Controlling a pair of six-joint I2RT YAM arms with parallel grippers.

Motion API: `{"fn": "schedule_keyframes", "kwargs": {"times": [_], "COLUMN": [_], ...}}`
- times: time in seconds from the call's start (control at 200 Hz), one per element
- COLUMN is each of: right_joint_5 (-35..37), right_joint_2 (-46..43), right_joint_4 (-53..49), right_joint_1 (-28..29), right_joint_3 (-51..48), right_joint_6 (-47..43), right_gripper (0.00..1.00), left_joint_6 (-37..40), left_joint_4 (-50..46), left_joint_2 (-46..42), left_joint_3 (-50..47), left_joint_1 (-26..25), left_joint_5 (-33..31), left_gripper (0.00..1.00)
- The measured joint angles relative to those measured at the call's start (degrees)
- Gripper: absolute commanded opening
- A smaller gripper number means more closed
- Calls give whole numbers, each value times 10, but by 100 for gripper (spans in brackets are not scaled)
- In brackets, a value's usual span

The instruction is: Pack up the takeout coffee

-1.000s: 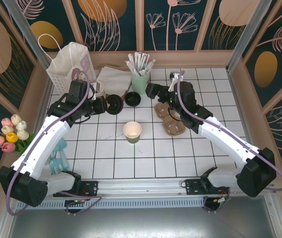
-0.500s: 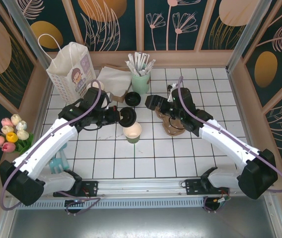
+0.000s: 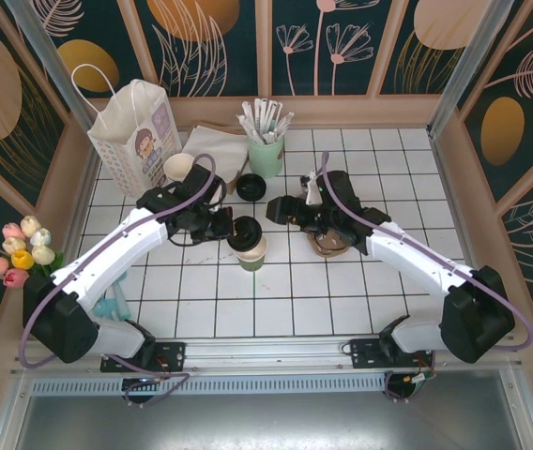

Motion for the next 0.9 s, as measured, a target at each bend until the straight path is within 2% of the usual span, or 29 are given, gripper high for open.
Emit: {"fn": "schedule_keyframes", "kwargs": {"times": [0.135,0.405,0.901], "right_joint_5": [-29,-61,-101], "right_joint_2": [10,34,73], "right_joint_4": [0,14,36], "right_joint_1": [0,11,27], "right_joint_3": [-12,-21,-21], "right_joint_6": [0,0,10], "right_gripper": [95,96,96], "left_joint_6": [-3,12,21], "left_joint_4": [26,20,22], "left_joint_2": [10,39,42], "left_joint_3": [-15,-16,-16], "left_joint_1": [0,0,0], "left_joint_5": [8,6,19], "left_gripper": [0,0,0]}}
